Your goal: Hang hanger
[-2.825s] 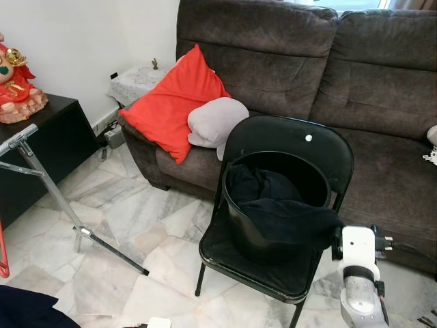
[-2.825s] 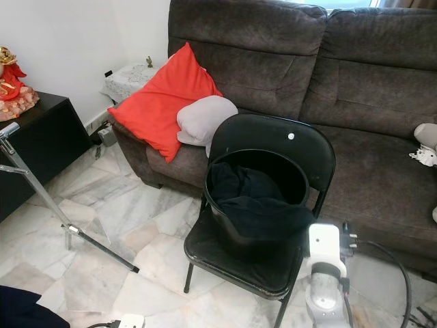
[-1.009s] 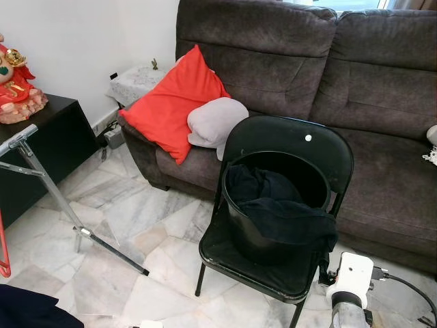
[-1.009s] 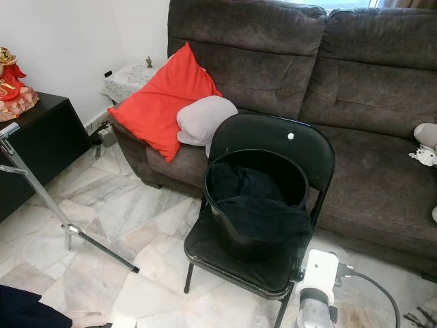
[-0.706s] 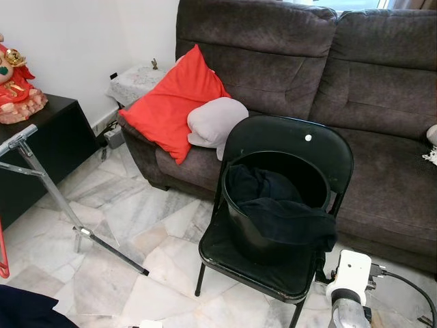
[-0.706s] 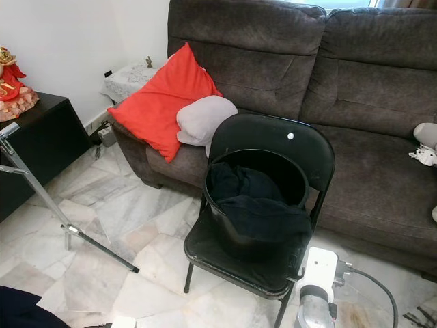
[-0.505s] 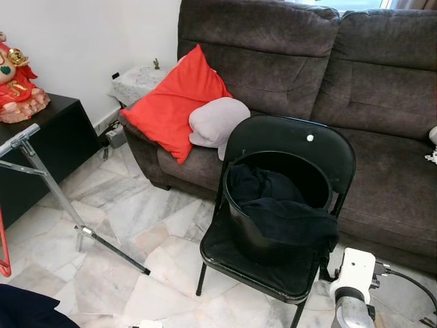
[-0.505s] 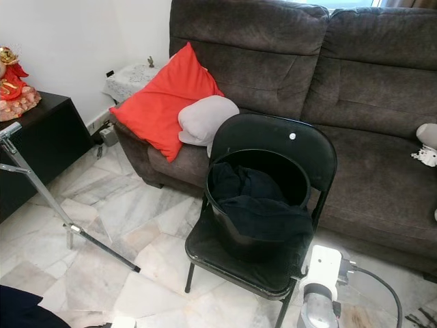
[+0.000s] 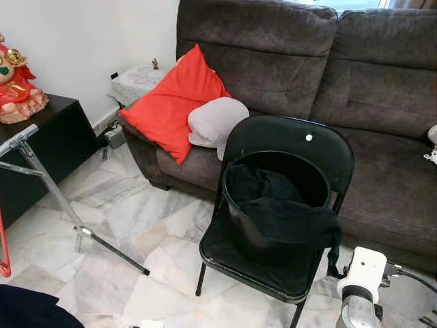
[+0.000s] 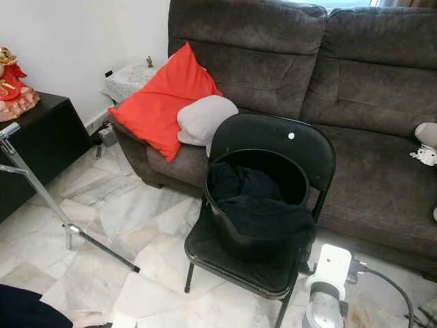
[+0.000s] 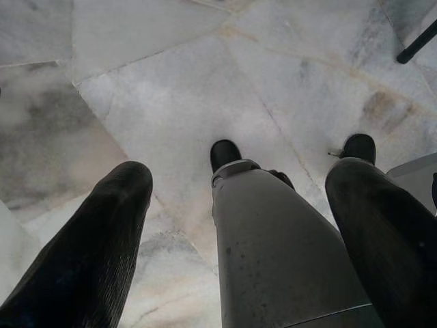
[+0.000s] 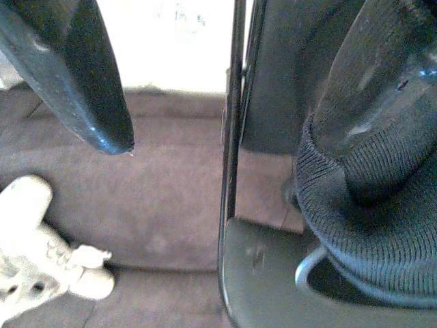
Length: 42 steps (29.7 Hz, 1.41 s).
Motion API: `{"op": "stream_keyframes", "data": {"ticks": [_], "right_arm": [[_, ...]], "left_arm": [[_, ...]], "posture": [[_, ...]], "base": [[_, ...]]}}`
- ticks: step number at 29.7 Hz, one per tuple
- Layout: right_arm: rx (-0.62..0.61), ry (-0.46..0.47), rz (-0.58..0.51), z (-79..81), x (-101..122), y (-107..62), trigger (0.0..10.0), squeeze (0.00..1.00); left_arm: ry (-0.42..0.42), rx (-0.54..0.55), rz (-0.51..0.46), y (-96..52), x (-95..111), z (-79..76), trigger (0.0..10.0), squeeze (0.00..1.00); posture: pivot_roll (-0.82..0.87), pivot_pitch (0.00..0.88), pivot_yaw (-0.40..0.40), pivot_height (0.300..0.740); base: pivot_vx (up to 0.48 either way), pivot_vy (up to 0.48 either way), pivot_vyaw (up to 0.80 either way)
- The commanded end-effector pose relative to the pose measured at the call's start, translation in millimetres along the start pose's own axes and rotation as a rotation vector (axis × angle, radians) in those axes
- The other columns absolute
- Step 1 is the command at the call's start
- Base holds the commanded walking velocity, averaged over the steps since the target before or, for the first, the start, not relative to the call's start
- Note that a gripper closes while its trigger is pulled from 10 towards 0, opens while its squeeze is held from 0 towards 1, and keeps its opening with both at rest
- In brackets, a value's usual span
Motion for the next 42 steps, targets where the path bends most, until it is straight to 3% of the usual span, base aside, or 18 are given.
{"op": "stream_keyframes", "data": {"ticks": [1, 8, 13, 18, 20, 23, 26, 28, 34, 35, 42], "right_arm": [[-0.003, -0.011, -0.025, 1.7, 0.7, -5.3, 10.0, 0.00], [-0.044, -0.055, -0.067, -5.0, -0.3, -17.9, 10.0, 0.00], [-0.089, -0.082, -0.014, -11.6, -9.2, -20.5, 10.0, 0.00], [-0.007, -0.116, 0.020, 0.5, -13.4, -19.2, 10.0, 0.00], [0.085, -0.205, -0.034, 13.0, -6.7, -17.9, 10.0, 0.00], [0.148, -0.265, -0.066, 21.5, -3.2, -17.8, 10.0, 0.00], [0.309, -0.369, -0.125, 42.8, 2.1, -18.7, 10.0, 0.00], [0.357, -0.415, -0.133, 48.6, 2.2, -17.9, 10.0, 0.00], [0.403, -0.547, -0.158, 54.4, 3.5, -13.4, 10.0, 0.00], [0.418, -0.604, -0.158, 56.3, 2.2, -11.9, 10.0, 0.00], [0.434, -0.710, -0.173, 60.8, 1.0, -10.5, 10.0, 0.00]], "left_arm": [[0.018, 0.005, 0.023, -1.4, -7.1, 3.4, 10.0, 0.00], [0.019, 0.002, 0.021, -1.3, -6.4, 3.2, 10.0, 0.00], [0.021, 0.001, 0.021, -1.3, -6.2, 3.3, 10.0, 0.00], [0.022, -0.001, 0.022, -1.3, -6.5, 3.3, 10.0, 0.00], [0.022, -0.002, 0.023, -1.3, -6.6, 3.3, 10.0, 0.00], [0.023, -0.002, 0.024, -1.3, -6.7, 3.3, 10.0, 0.00], [0.024, -0.002, 0.025, -1.4, -6.9, 3.2, 10.0, 0.00], [0.023, -0.002, 0.025, -1.4, -6.9, 3.1, 10.0, 0.00], [0.021, -0.004, 0.025, -1.4, -7.0, 2.8, 10.0, 0.00], [0.020, -0.004, 0.025, -1.4, -7.0, 2.8, 10.0, 0.00], [0.017, -0.004, 0.026, -1.3, -7.0, 2.5, 10.0, 0.00]], "posture": [[0.00, 0.069, 0.084, 0.740], [0.00, 0.070, 0.085, 0.740], [0.00, 0.069, 0.085, 0.740], [0.00, 0.067, 0.087, 0.740], [0.00, 0.067, 0.087, 0.740], [0.00, 0.067, 0.087, 0.740], [0.00, 0.067, 0.088, 0.740], [0.00, 0.065, 0.087, 0.740], [0.00, 0.065, 0.087, 0.740], [0.00, 0.065, 0.087, 0.740], [0.00, 0.064, 0.084, 0.740]], "base": [[0.000, 0.000, 0.00], [0.000, 0.000, 0.00], [0.000, 0.000, 0.00], [0.000, 0.000, 0.00], [0.000, 0.000, 0.00], [0.000, 0.000, 0.00], [0.000, 0.000, 0.00], [0.000, 0.000, 0.00], [0.000, 0.000, 0.00], [0.000, 0.000, 0.00], [0.000, 0.000, 0.00]]}}
Point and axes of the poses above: a point about 5 cm out from each wrist's last joint towards the gripper, its own y axis pointing out of the wrist towards the gripper, its own x axis along the axis of the wrist's last joint, z = x × y, the point moved 2 cm from there along y, pointing out of the wrist towards the gripper, and after that the axes turned 1 degree about -y, right-handed, at the moved point
